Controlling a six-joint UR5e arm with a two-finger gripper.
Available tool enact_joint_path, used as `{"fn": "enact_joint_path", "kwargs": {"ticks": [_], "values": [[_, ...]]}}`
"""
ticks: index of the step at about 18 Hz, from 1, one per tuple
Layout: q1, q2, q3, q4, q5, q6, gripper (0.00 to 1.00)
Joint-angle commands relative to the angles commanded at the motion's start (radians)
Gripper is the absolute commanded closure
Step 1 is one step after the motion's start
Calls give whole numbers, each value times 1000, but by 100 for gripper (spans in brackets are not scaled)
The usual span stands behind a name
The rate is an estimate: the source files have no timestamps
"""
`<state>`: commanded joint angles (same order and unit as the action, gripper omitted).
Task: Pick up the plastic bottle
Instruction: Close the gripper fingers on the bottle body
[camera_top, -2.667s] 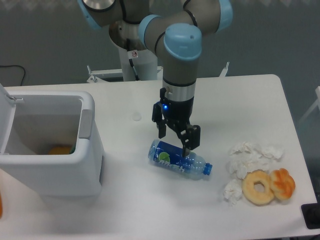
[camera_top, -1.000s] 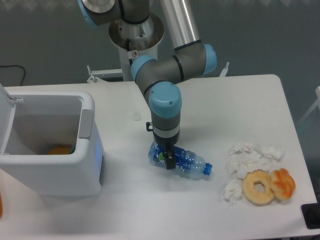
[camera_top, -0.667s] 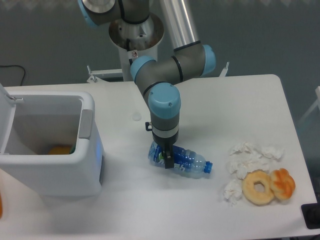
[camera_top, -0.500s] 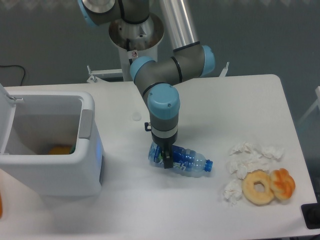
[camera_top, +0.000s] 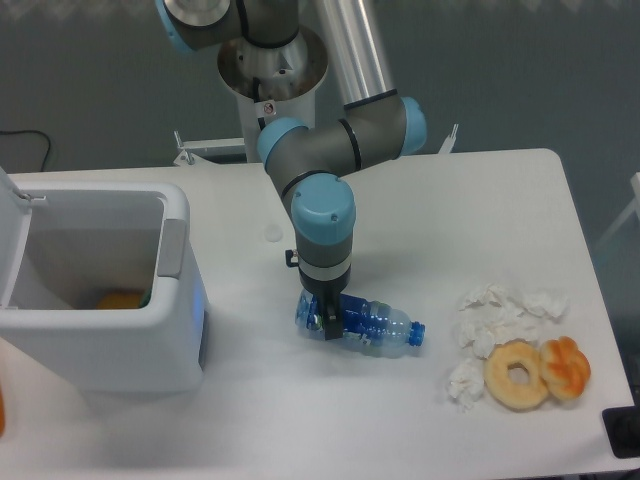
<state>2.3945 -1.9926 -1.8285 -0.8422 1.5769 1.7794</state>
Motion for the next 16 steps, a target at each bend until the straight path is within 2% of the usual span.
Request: {"fn": "enact_joint_path", "kwargs": {"ticks": [16], "values": [[-14,-17,8,-2,29,-17,0]]}}
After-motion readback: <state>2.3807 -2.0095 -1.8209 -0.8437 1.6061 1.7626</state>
